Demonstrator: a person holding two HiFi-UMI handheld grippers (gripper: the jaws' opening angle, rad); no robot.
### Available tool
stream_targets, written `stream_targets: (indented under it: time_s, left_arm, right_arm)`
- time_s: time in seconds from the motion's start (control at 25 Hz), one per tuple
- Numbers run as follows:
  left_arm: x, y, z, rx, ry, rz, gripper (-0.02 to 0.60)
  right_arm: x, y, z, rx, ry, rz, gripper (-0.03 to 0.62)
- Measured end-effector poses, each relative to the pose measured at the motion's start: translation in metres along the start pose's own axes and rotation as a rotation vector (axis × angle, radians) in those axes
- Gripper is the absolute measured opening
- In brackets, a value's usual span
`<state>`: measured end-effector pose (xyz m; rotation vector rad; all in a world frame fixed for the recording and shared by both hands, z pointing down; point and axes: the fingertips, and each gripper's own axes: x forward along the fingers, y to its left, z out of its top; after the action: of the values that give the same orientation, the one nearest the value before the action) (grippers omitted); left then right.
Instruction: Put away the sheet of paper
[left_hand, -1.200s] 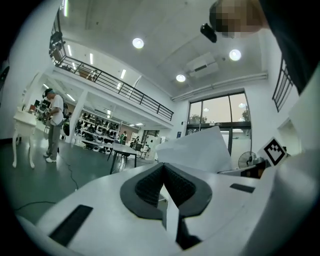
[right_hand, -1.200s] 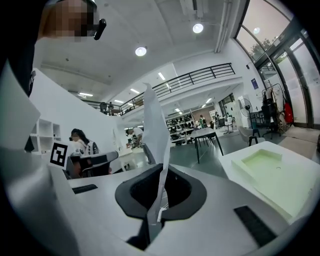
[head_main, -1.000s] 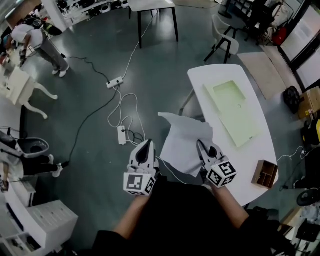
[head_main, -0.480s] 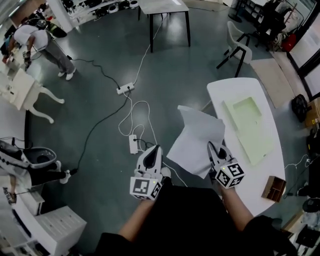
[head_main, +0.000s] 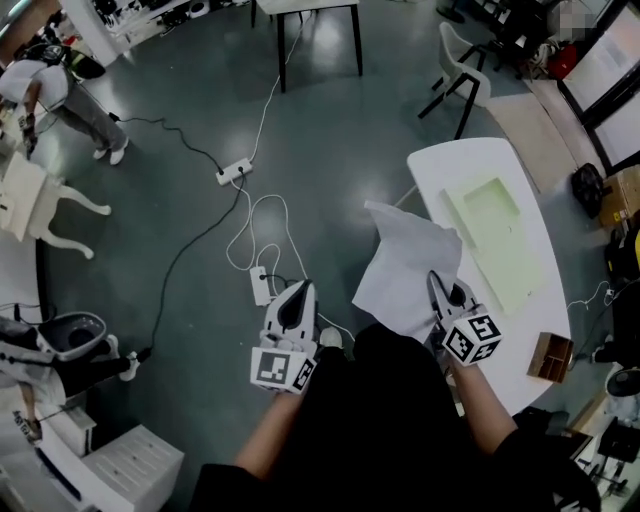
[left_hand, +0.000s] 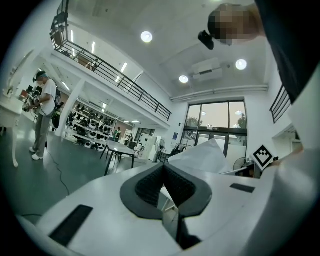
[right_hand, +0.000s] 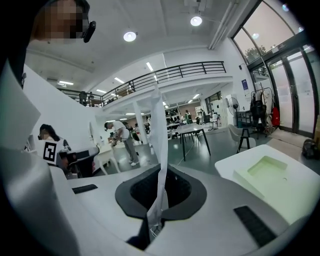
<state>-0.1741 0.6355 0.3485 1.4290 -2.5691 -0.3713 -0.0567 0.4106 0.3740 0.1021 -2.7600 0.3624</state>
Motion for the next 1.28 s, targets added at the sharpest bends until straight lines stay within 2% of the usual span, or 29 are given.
stream_targets:
  time_s: [0.16, 0.48, 0.72, 0.88, 1.16, 1.28]
  left_arm:
    - [0.016, -0.002, -0.016, -0.031, 0.054, -0.048, 0.002]
    - [0.057, -0.027, -0.03, 0.007, 0.121, -0.156, 0.002]
    - [0.106, -0.068, -0.036, 0.047, 0.183, -0.302, 0.002]
    - [0.148, -0.098, -0.039, 0.048, 0.201, -0.382, 0.002]
    - [0.214, -0.151, -0.054, 0.06, 0.217, -0.47, 0.002]
    - [0.241, -0.156, -0.057, 0.076, 0.241, -0.453, 0.002]
  right_arm:
    - [-0.008, -0.011, -0.004, 0.034, -0.002, -0.052, -0.002]
    - [-0.029, -0.047, -0.018, 0.118, -0.056, -0.166, -0.002]
    - [-0.054, -0.091, -0.018, 0.205, -0.132, -0.289, -0.002]
    - [-0.074, -0.127, -0.017, 0.263, -0.148, -0.361, -0.002]
    - [-0.105, -0.201, -0.021, 0.289, -0.141, -0.454, -0.002]
    - [-0.104, -0.227, -0.016, 0.319, -0.151, -0.467, -0.002]
